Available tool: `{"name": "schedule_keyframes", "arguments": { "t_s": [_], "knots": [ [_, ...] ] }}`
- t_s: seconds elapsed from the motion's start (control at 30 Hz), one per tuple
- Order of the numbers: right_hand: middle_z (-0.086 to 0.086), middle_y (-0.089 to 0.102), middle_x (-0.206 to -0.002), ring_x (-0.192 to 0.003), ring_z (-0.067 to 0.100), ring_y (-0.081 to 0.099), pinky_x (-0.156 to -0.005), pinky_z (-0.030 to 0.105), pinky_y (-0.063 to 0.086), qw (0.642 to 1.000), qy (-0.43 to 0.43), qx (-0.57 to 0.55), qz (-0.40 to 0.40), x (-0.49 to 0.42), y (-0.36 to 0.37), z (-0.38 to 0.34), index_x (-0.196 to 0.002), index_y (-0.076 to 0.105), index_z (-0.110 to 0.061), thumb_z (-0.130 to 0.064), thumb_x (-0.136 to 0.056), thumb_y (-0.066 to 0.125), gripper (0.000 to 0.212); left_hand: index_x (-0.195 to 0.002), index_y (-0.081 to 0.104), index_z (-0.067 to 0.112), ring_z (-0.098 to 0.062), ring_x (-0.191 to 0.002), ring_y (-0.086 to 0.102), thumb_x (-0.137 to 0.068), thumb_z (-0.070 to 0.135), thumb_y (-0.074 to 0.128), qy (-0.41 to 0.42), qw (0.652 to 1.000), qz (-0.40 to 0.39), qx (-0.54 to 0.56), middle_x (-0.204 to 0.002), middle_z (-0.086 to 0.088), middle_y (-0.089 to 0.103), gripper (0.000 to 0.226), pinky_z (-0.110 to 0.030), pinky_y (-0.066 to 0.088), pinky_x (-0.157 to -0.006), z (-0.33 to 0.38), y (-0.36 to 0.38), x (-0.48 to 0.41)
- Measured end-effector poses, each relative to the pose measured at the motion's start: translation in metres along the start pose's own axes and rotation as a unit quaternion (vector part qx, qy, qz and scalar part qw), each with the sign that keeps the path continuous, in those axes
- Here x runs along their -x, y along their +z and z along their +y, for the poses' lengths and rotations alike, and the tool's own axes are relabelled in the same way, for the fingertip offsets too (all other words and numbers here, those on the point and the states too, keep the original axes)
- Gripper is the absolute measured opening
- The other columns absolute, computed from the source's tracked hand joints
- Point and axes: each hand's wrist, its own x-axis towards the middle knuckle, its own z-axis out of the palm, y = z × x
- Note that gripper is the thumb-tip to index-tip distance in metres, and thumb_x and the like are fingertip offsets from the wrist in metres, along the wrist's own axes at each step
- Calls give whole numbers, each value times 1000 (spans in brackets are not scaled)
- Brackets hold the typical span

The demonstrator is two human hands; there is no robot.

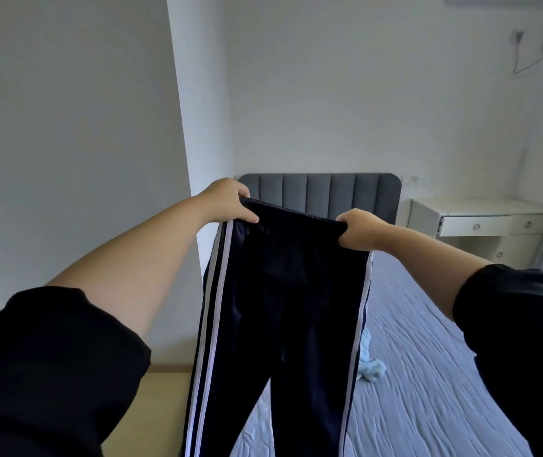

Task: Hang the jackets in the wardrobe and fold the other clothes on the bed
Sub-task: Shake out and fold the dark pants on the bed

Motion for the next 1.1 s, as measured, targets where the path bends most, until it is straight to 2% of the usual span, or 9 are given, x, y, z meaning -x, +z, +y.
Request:
{"name": "schedule_keyframes", "arguments": {
  "t_s": [0.1,0.23,0.37,0.5,0.6,0.7,0.83,0.93,1.1],
  "knots": [
    [-8,55,-53,-53,13,50,-46,22,40,993,-8,-100,-59,3,-14,-6,-60,59,-23,-6,-76,49,26,-71,60,18,-12,-63,53,-68,21,82,-9,1000,-6,-7,-70,1,60,22,-22,41,-55,-11,-11,1],
    [2,72,-89,-81,19,68,-76,31,54,959,-20,-213,-184,4,-21,-7,-93,71,-18,-17,-85,67,9,-85,65,12,-19,-74,56,-69,10,82,-56,995,19,80,-83,-6,63,23,-28,48,-72,-27,-13,12],
    [-4,74,-76,-76,14,70,-69,24,52,967,-5,-97,-235,3,-24,-5,-77,73,-19,-13,-79,75,7,-82,63,12,-19,-74,57,-73,4,78,-65,989,-85,106,-78,-5,62,19,-27,47,-73,-34,-15,26],
    [-6,69,-62,-63,10,63,-64,22,49,983,-10,-184,-23,-5,-37,4,-69,71,-15,-12,-75,77,8,-95,66,4,-26,-87,61,-75,1,76,-68,970,-3,233,-91,-16,63,22,-37,50,-88,-42,-28,23],
    [6,69,-73,-60,12,67,-55,20,53,879,50,-471,49,-11,-31,7,-79,64,1,-7,-83,69,10,-96,62,6,-26,-86,60,-74,5,78,-120,918,70,372,-90,-14,60,27,-37,49,-89,-51,-23,18],
    [15,67,-80,-71,22,69,-59,28,57,897,121,-425,-7,-12,-6,2,-82,61,1,-9,-87,67,13,-76,51,11,-23,-80,52,-71,12,81,-184,946,36,266,-83,-9,52,30,-32,41,-78,-56,-1,18],
    [11,56,-72,-75,27,61,-69,34,54,896,164,-404,77,-19,8,-14,-68,50,-7,-12,-83,66,23,-60,37,13,-19,-62,41,-68,10,73,-212,947,122,208,-65,-7,41,37,-28,32,-56,-38,12,17],
    [8,52,-71,-74,25,57,-66,33,48,882,181,-409,151,-23,11,-33,-66,47,-9,-15,-81,63,23,-56,24,19,-19,-57,26,-67,8,66,-206,937,143,242,-57,-2,27,45,-26,20,-50,-20,15,12],
    [4,47,-59,-59,18,51,-54,26,41,878,113,-423,193,-17,17,-62,-58,42,-14,-22,-81,70,37,-56,32,18,-21,-64,42,-73,10,71,-172,911,109,360,-66,-8,38,43,-30,38,-58,5,25,8]
  ]
}}
